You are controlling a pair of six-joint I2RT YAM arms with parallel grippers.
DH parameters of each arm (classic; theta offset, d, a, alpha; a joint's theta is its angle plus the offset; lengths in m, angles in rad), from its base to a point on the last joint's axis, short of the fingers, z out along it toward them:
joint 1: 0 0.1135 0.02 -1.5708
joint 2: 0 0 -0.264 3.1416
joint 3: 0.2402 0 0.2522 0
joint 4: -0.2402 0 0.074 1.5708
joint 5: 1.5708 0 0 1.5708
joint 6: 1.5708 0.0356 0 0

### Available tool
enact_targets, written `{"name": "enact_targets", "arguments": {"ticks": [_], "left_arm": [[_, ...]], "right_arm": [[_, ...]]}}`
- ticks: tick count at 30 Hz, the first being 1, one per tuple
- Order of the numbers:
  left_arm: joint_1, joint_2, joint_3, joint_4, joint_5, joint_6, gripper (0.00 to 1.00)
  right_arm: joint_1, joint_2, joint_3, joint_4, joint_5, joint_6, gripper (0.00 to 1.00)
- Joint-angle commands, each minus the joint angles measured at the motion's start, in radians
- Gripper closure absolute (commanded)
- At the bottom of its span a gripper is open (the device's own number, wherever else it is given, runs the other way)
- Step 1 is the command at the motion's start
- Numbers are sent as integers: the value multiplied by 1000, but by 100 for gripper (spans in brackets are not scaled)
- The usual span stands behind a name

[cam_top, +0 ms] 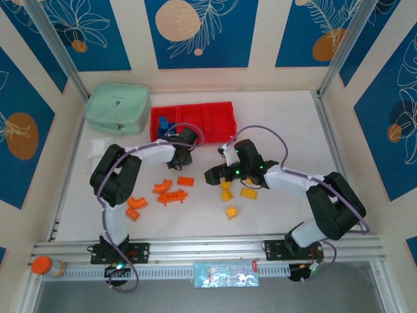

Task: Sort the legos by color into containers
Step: Pick up the lego from the center of the table.

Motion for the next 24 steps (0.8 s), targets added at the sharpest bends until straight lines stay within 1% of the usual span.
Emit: {"name": "enact_targets", "arguments": {"ticks": [1, 16, 24], "left_arm": [[-8, 28, 21, -10, -8, 12, 53], [-14, -60, -26, 34, 27, 34, 63], [-25, -132, -30, 32, 43, 59, 65]], "right_arm": [[9, 9, 19, -5, -1, -26, 1], [9, 11, 26, -9, -11, -22, 1], [-11, -48, 25, -40, -19, -3, 1]]}}
